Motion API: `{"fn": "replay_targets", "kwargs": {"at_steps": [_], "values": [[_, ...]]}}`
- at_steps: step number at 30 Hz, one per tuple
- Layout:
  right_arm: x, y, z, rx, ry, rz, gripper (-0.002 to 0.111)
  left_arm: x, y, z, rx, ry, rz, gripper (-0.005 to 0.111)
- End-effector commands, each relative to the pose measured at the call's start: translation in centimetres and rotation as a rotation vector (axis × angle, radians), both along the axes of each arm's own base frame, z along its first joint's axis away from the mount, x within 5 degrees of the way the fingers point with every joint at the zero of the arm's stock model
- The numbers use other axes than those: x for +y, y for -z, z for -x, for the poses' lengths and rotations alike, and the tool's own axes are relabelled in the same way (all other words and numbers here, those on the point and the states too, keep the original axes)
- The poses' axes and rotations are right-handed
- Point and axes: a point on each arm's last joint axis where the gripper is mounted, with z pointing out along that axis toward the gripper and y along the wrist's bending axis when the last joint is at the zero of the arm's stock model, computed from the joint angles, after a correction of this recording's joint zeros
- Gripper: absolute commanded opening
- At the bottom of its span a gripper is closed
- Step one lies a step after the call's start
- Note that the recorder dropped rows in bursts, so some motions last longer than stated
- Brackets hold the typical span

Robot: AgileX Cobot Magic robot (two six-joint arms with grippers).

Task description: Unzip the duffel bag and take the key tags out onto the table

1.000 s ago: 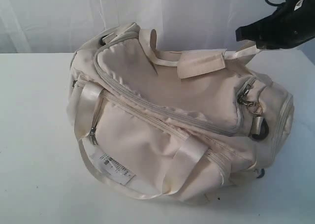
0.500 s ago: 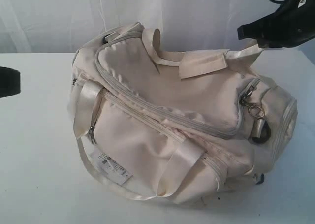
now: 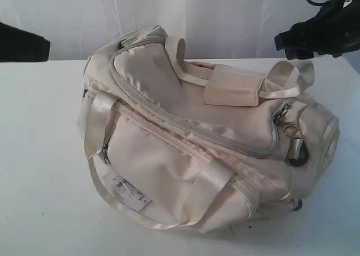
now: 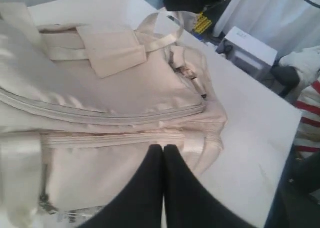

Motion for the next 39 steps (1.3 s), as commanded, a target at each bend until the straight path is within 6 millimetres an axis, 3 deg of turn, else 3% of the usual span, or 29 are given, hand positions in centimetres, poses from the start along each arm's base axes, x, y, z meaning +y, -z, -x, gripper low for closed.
{"fn": "replay_targets", "kwargs": {"at_steps": [1,3,6,9,13,16,20,26,33,39], "values": [[-0.3,-0.4,0.1,0.095,-0.029,0.079,0.054,-0.3,-2.1,-1.8,0.035,-0.026,-0.178,0.0],[-0.3,0.0,-0.1,0.171,-0.055,0.122,0.054,-0.5,-3.1,-2.9,0.082,-0.043,-0.336,0.0],[-0.1,2.2,-0.7,0.273,-0.098,0.177,0.054,-1.6,-3.6,-4.3,0.187,-0.011,-0.52,0.0],[0.2,4.4,-1.5,0.357,-0.107,0.189,0.061,-4.1,-4.2,-5.2,0.164,0.074,-0.518,0.0],[0.4,7.1,-2.5,0.419,-0.126,0.212,0.075,-7.7,-3.3,-5.4,0.16,0.197,-0.532,0.0],[0.6,8.5,-3.1,0.432,-0.127,0.213,0.075,-9.6,-2.3,-5.7,0.164,0.249,-0.542,0.0],[0.8,9.5,-3.4,0.46,-0.126,0.204,0.058,-11.8,-1.0,-5.8,0.184,0.307,-0.55,0.0],[0.9,9.7,-3.4,0.473,-0.116,0.193,0.0,-14.7,0.1,-5.8,0.174,0.352,-0.501,0.0],[0.8,8.5,-3.1,0.444,-0.095,0.175,0.0,-17.6,0.5,-5.6,0.119,0.39,-0.405,0.0],[0.7,4.8,-2.1,0.336,-0.088,0.124,0.0,-20.2,1.4,-5.9,0.046,0.406,-0.338,0.0]]}}
